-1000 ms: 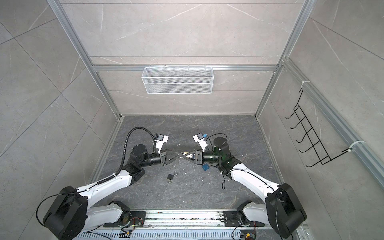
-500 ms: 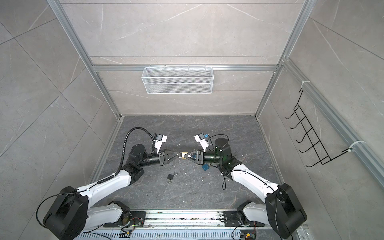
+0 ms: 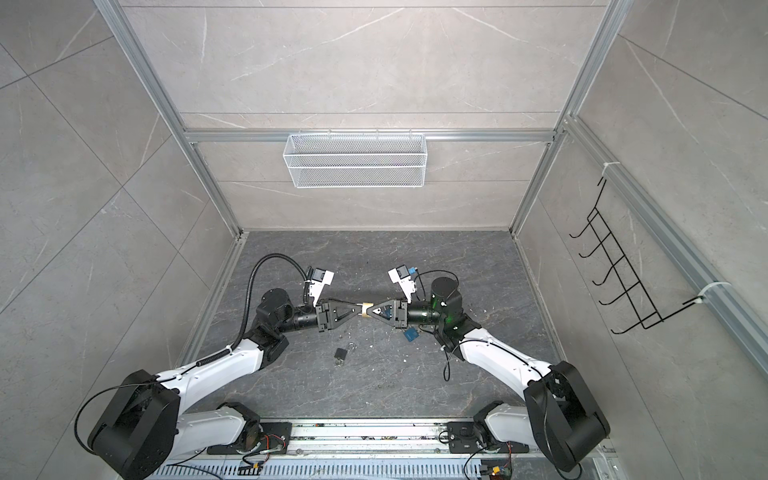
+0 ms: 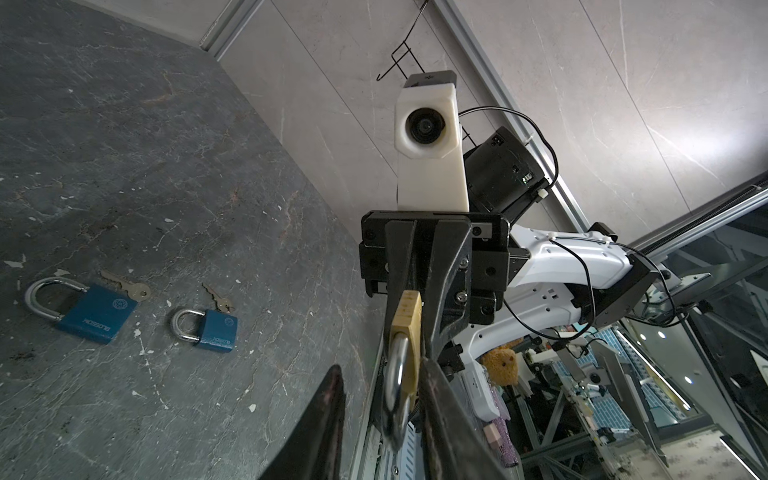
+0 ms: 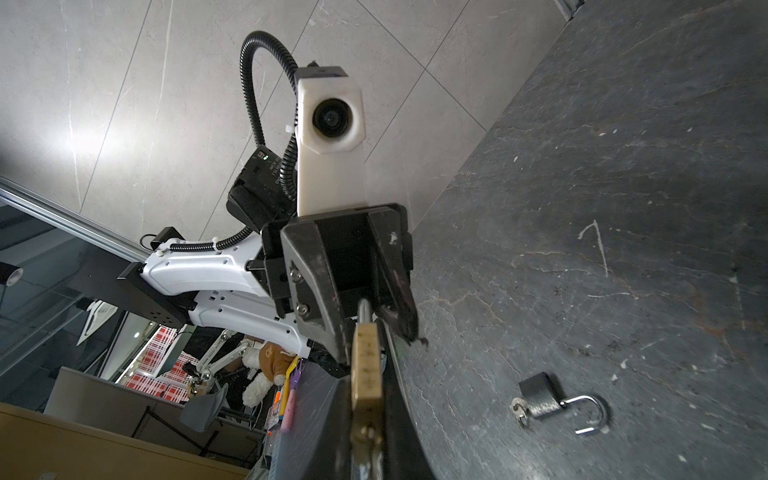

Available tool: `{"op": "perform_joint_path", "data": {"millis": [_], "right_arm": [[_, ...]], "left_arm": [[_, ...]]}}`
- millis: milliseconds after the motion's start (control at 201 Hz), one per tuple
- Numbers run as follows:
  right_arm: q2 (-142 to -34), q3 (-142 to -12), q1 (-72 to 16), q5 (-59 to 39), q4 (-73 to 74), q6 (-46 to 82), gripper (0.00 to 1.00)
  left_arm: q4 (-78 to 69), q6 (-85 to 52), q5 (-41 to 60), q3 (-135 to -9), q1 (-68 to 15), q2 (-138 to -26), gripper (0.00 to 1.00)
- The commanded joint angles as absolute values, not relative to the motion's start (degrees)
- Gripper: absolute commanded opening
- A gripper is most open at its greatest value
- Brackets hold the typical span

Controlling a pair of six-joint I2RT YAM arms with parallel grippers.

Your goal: Lock with the key

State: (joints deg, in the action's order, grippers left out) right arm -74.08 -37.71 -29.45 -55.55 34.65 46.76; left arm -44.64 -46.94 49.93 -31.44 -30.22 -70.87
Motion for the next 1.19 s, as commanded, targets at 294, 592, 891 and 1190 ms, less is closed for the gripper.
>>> {"op": "perform_joint_path", "data": {"millis": [294, 592, 891, 1190], "right_arm": [[-75.39, -39.98, -29.54, -56.92, 36.97, 47.11, 0.0], [-75.7, -39.9, -29.47, -57.02, 36.76, 46.85, 0.0], [-76.31, -39.99, -29.61, -57.75, 36.64, 46.49, 0.0], [-75.86, -39.95, -29.62, -58.84, 35.01, 45.19, 0.0]], "left_arm": [[-50.8, -48.82, 53.26, -32.78, -31.22, -72.22, 0.28], [-50.27, -48.52, 53.38, -33.11, -32.24, -72.83, 0.24], [-50.09, -48.11, 52.94, -33.84, -33.29, -73.91, 0.21], [-47.13, -46.29, 52.21, -34.1, -33.3, -71.92, 0.21]]}}
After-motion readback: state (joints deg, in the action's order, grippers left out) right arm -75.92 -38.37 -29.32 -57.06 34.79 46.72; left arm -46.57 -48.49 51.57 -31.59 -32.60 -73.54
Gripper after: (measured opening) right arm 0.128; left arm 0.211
